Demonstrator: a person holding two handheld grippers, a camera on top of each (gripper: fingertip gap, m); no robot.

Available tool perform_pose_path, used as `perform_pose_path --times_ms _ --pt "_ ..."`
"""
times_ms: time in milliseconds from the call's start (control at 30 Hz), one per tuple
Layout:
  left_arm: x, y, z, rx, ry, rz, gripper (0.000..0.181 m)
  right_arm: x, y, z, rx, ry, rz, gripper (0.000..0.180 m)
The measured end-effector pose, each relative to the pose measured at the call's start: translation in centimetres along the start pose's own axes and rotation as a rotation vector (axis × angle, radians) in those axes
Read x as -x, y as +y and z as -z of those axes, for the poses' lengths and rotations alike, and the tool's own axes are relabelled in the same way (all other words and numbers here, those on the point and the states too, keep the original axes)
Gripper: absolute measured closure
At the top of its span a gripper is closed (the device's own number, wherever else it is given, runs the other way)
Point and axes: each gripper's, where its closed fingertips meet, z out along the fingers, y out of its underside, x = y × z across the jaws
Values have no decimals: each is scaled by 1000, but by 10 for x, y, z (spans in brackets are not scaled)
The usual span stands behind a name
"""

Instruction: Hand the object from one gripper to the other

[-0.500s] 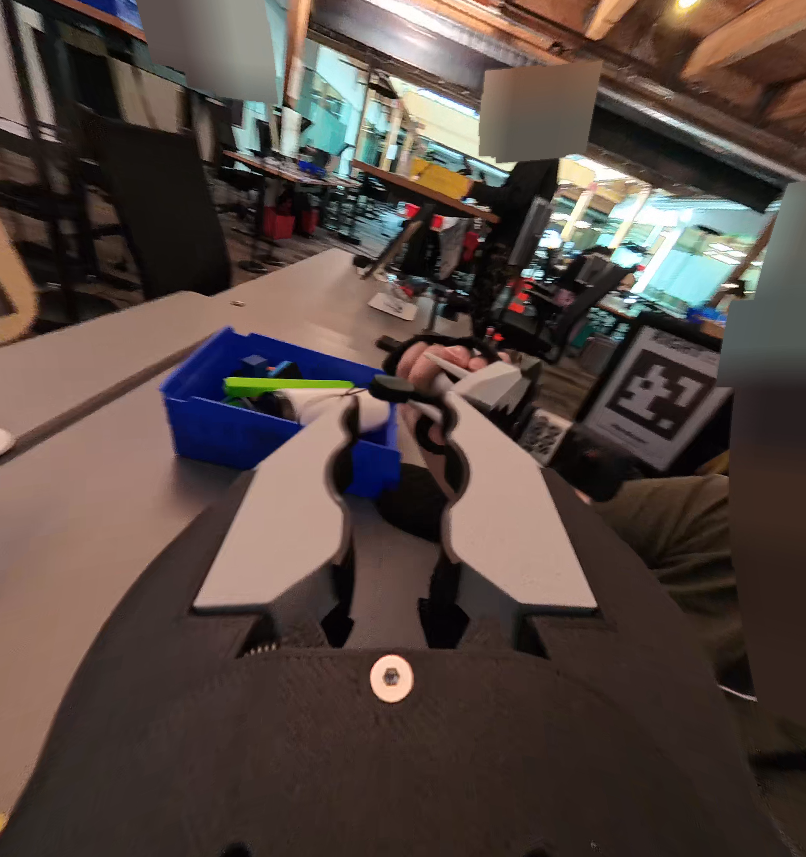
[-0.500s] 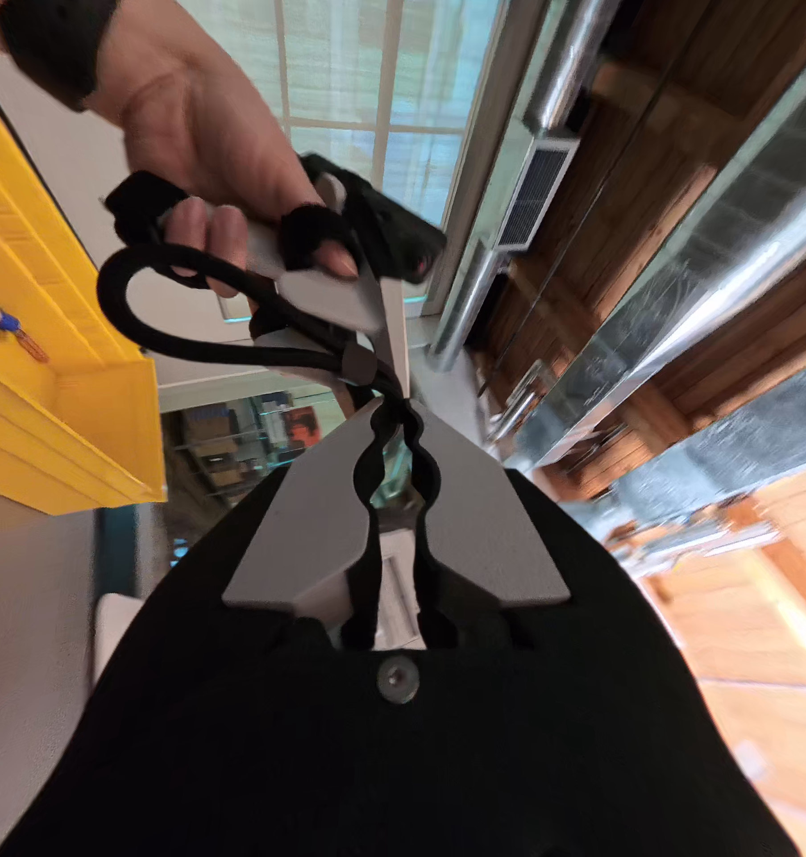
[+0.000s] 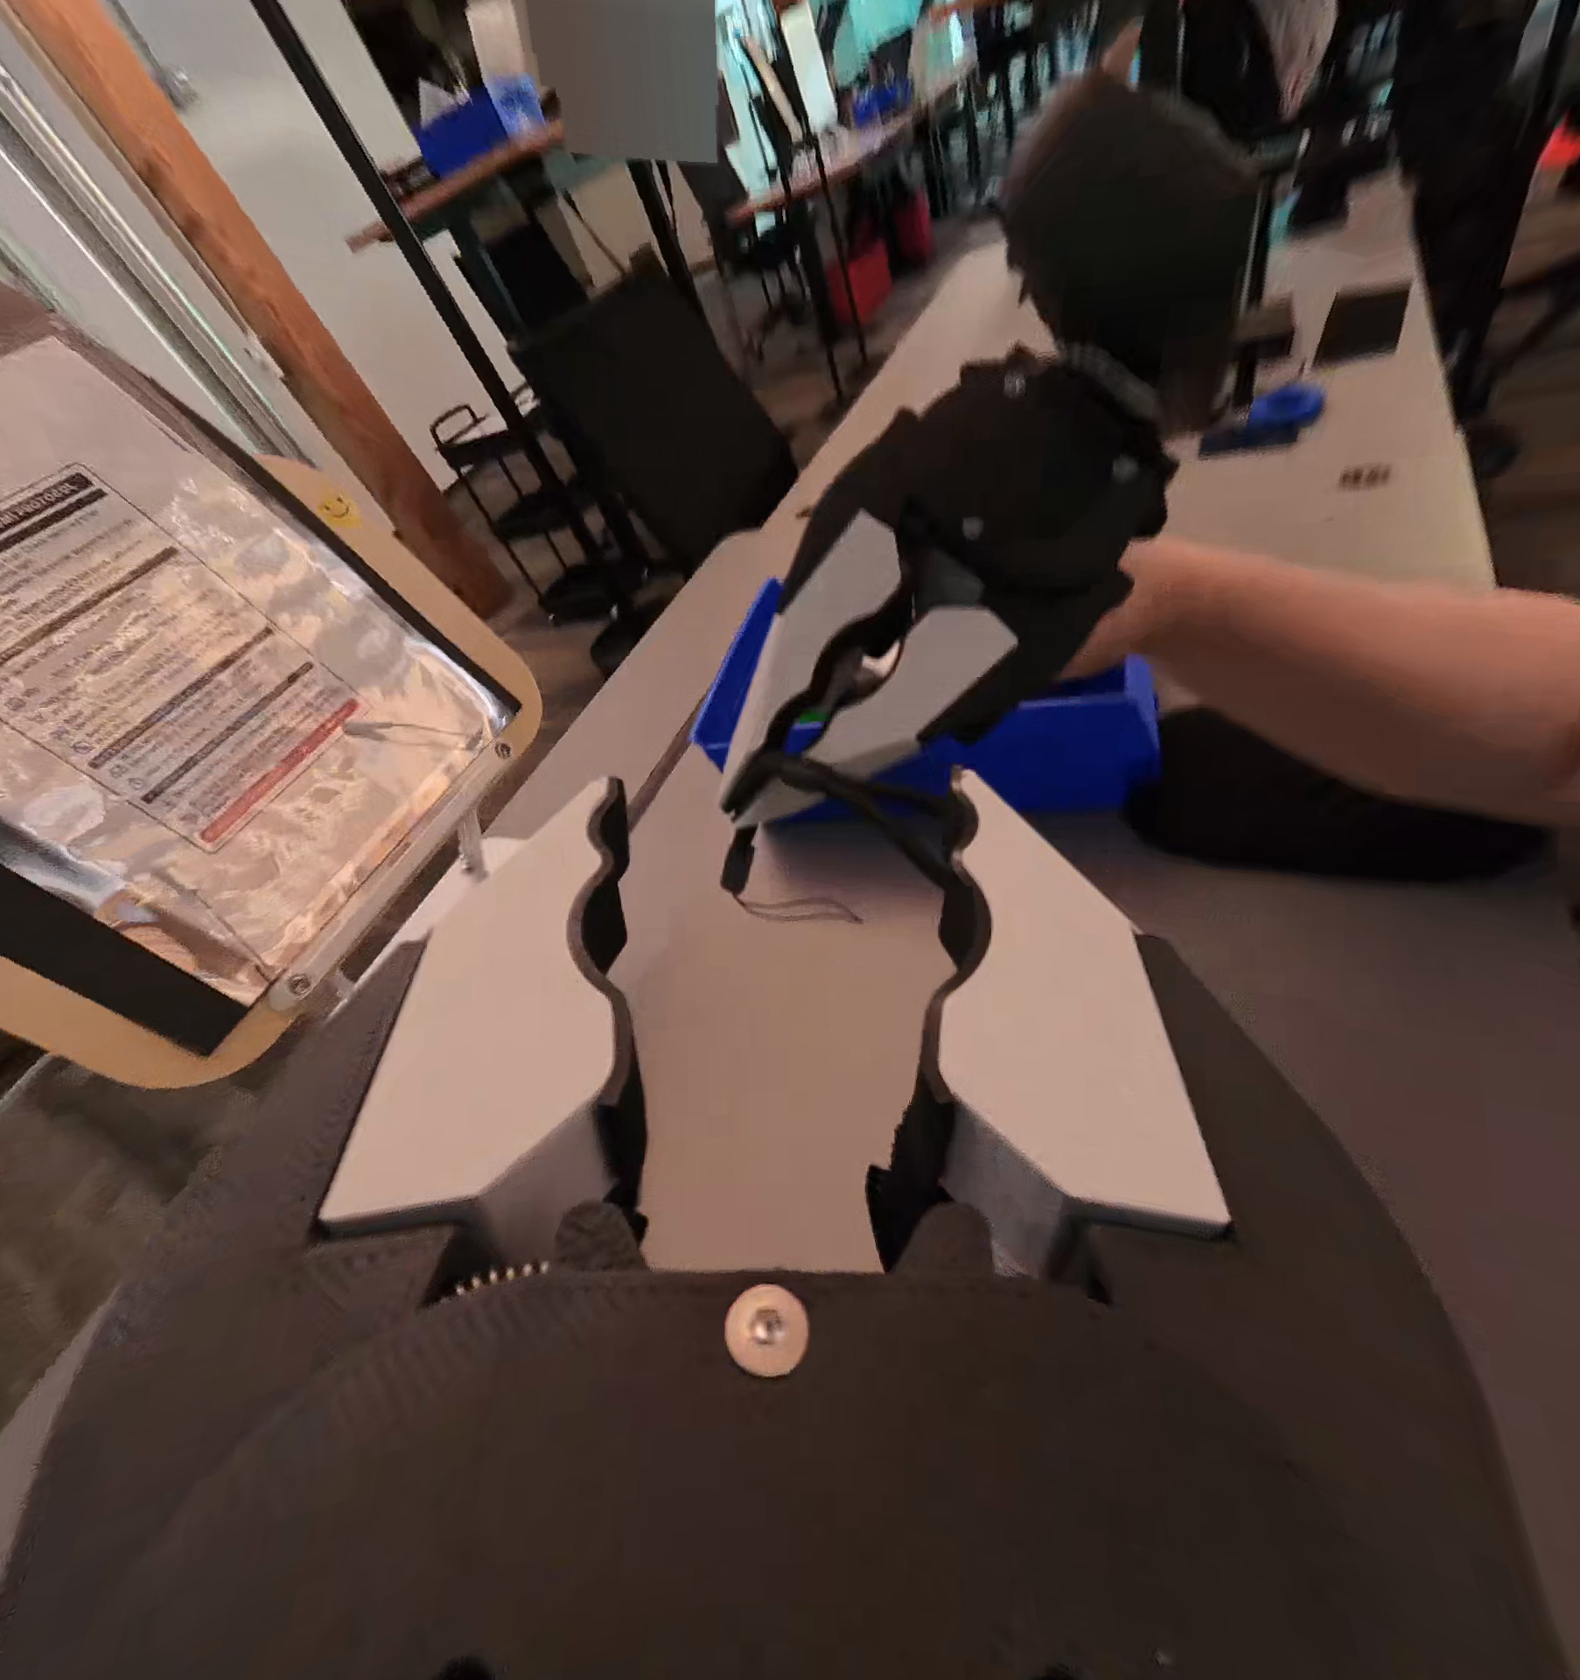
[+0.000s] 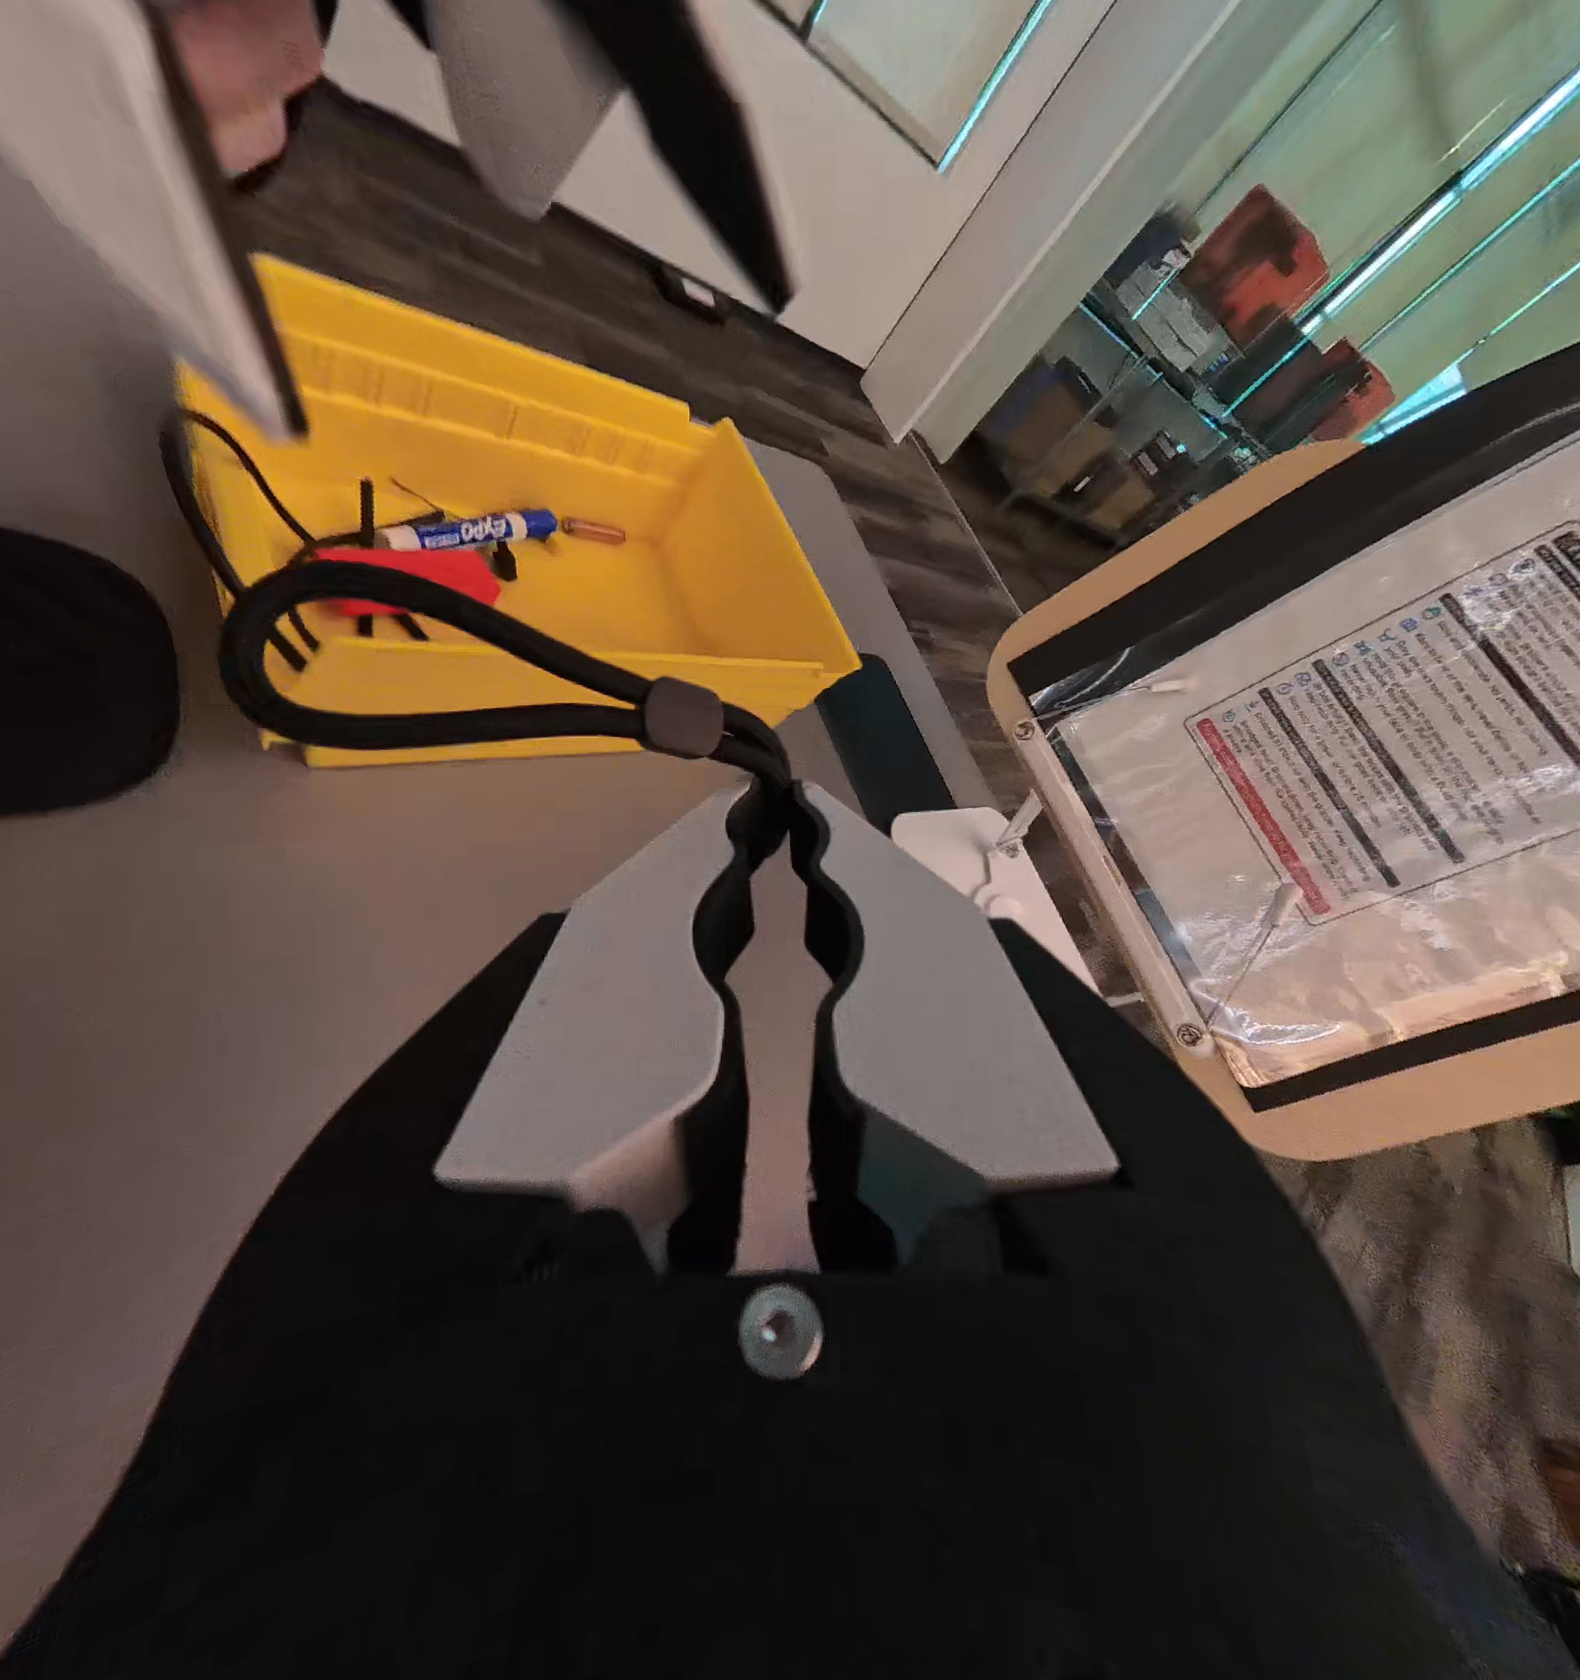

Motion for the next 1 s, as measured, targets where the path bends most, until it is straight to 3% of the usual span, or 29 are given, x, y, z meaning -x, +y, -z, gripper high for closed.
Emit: perform_pose_path --times_ms 133,300,500,767,1000 --pt "-13 6 0 44 29 -109 114 2 -4 3 -11 -26 -47 178" --pt "-30 12 -4 61 55 -294 117 25 -23 10 -93 -272 -313 178" --pt "-30 24 -17 141 14 -354 120 29 -37 22 -163 -388 -421 178" --pt "-30 36 -14 181 60 -324 119 22 -32 24 -168 -397 -467 178" --pt "-28 8 -17 25 11 -334 129 37 -28 17 -118 -454 -466 178"
